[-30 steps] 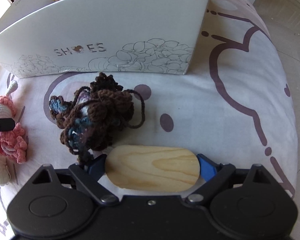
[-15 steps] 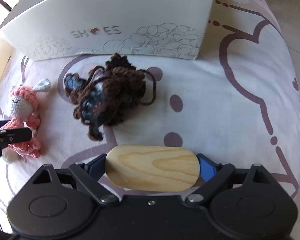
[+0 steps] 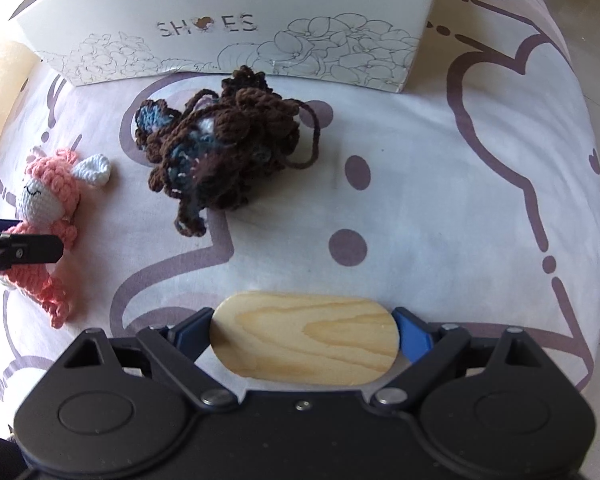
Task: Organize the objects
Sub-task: 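Lift and carry the pink doll and wooden block over the box with both grippers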
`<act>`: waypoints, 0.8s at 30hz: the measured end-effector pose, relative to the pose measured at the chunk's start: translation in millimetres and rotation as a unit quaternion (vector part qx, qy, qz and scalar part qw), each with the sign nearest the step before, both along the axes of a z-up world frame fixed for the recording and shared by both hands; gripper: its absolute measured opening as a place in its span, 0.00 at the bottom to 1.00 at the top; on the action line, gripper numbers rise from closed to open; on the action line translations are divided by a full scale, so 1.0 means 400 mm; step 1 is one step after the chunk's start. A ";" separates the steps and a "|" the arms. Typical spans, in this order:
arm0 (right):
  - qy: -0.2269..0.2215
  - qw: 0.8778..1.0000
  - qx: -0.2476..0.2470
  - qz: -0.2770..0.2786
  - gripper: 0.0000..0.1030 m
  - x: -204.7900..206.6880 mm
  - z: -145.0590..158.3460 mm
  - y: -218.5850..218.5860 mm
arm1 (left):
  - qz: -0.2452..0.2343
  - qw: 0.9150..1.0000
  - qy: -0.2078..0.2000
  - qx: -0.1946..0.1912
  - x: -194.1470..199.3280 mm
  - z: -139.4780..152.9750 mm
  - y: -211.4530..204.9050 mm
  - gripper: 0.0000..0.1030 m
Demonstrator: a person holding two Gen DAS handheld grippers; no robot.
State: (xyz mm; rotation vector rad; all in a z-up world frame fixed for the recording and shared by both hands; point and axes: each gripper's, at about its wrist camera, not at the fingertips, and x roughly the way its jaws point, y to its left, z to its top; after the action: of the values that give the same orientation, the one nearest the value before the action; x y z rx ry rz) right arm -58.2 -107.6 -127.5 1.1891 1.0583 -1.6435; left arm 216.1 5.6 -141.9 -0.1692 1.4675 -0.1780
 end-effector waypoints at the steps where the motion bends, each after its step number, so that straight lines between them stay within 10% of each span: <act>1: -0.001 1.000 -0.001 -0.001 0.93 0.001 -0.001 0.001 | 0.009 1.000 0.006 -0.005 0.003 -0.006 0.004 0.52; 11: 0.002 1.000 0.003 0.008 0.91 0.021 -0.001 0.012 | 0.020 1.000 -0.007 -0.012 0.011 0.004 0.023 0.37; 24: 0.023 0.994 -0.105 0.018 0.91 -0.029 0.148 0.005 | 0.031 0.995 -0.091 -0.020 -0.021 0.138 0.019 0.37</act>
State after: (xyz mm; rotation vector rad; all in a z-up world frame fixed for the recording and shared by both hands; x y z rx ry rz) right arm -69.8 -105.7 -68.3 0.9933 0.9043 -1.7139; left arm 207.7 13.4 -86.7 -0.2250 1.2766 -0.1678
